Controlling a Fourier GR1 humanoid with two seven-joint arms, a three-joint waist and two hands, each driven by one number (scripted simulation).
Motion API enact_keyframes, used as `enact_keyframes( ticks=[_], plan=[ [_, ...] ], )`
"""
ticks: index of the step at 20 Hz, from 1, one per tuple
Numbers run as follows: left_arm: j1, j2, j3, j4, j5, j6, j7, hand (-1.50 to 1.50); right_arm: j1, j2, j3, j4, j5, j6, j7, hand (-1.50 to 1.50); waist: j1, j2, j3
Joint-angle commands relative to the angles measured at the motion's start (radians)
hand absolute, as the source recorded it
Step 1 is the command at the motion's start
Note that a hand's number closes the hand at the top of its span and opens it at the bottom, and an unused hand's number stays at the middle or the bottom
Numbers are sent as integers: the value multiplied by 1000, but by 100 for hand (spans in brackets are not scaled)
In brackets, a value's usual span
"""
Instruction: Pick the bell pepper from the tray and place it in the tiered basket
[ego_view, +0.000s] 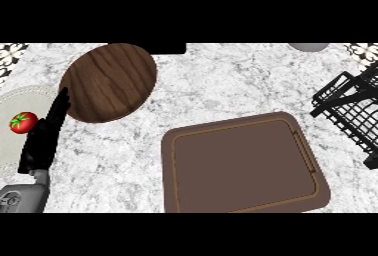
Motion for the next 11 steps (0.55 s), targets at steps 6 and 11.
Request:
enact_keyframes(
  ticks=[6, 11],
  plan=[
    [16, 2, 27, -11, -6, 13, 27, 0, 318, 134, -199, -564, -196, 239, 88, -150, -30, -6, 4],
    [59, -23, 8, -29, -7, 3, -14, 0, 463, 245, -299, -875, -352, 315, 89, -150, -16, -3, 3]
  ],
)
